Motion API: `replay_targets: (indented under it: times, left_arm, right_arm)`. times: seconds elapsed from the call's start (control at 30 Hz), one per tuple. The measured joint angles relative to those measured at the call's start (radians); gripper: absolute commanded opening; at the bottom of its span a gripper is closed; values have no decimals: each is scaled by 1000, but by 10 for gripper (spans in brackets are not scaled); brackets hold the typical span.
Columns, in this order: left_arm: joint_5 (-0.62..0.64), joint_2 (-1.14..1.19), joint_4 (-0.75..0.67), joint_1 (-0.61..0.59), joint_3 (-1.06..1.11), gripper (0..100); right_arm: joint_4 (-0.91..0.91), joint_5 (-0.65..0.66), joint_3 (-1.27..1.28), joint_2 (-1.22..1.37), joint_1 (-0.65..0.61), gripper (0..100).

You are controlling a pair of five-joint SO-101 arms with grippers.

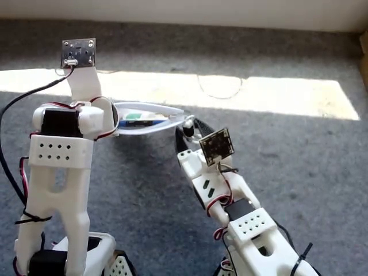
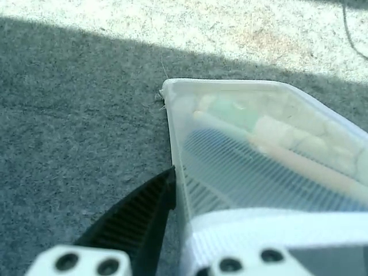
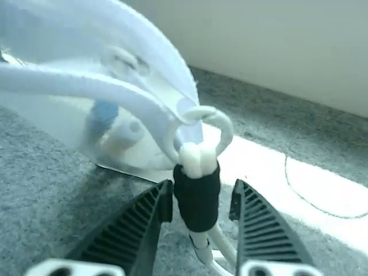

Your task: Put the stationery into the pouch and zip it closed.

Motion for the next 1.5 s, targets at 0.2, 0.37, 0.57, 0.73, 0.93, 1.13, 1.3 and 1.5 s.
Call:
replay_targets:
  times: [0.2,0.37,0.57,0.73,0.93,1.13,1.3,1.5]
  left_arm:
    - [0,0,0,0,0,9]
    - [0,0,0,0,0,9]
    - [0,0,0,0,0,8]
    - [0,0,0,0,0,7]
    - [0,0,0,0,0,7]
    - [0,-2,0,0,17,11]
    - [-2,-2,-18,2,26,12]
    - [-37,-2,-49,0,28,168]
  right_arm:
    - [3,0,28,-115,0,135]
    - [18,0,48,-173,0,131]
    - [18,0,48,-175,0,130]
    - [18,3,48,-175,0,125]
    - [18,5,48,-175,0,43]
    - [18,6,48,-175,3,36]
    - [109,6,46,-192,3,36]
    - [356,71,-6,-279,-2,36]
